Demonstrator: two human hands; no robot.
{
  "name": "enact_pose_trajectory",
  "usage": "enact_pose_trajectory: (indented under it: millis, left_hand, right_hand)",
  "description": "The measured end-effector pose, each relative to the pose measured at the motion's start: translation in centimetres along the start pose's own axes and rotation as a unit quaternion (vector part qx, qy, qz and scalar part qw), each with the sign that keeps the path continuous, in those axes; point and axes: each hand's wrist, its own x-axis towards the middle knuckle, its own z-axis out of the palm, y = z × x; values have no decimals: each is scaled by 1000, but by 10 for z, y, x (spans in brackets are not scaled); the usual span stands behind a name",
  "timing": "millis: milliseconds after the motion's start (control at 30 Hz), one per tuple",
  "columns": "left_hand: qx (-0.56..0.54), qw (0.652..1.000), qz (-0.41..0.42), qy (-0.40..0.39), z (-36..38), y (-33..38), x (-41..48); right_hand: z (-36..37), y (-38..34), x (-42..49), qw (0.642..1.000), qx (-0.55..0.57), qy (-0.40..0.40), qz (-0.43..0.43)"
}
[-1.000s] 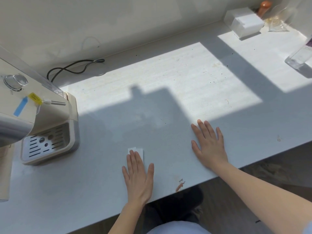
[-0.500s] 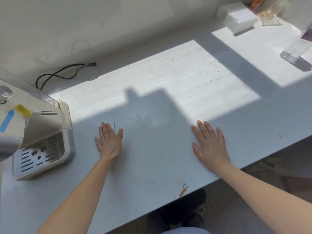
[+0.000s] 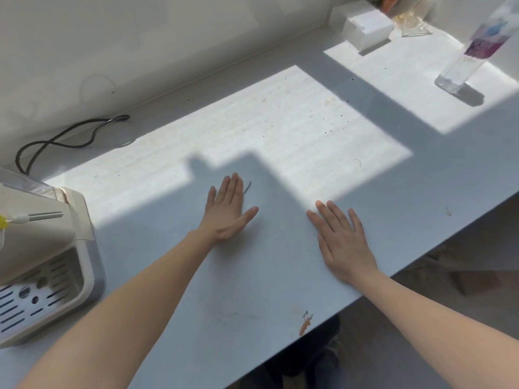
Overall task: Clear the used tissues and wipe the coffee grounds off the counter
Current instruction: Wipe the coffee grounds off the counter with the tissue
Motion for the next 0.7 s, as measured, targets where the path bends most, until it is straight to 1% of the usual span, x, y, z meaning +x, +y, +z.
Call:
enact_pose_trajectory:
  millis: [67, 133, 333, 367, 433, 567, 633, 700]
  left_hand:
    - [12, 998, 55, -14, 9, 18, -5]
    - [20, 995, 91, -22, 19, 35, -13]
    - [16, 992, 126, -20, 45, 67, -56]
    - [12, 991, 131, -18, 50, 72, -65]
    - [-1, 990, 139, -17, 58, 83, -83]
    - [-21, 990, 140, -14, 76, 102, -120]
    - [-26, 990, 141, -10, 85, 110, -138]
    - [-50, 990, 133, -8, 91, 115, -151]
  right_hand:
    - [0, -1, 0, 1000, 18, 9, -3]
    - [-2, -1, 1, 999, 35, 18, -3]
    - [-5, -1, -3, 994, 86, 55, -25]
    - [-7, -1, -4, 993, 95, 62, -41]
    - [-10, -2, -8, 985, 121, 71, -100]
    - [-5, -11, -33, 961, 163, 51, -219]
    - [2, -15, -51, 954, 173, 54, -241]
    - [6, -17, -60, 952, 182, 51, -242]
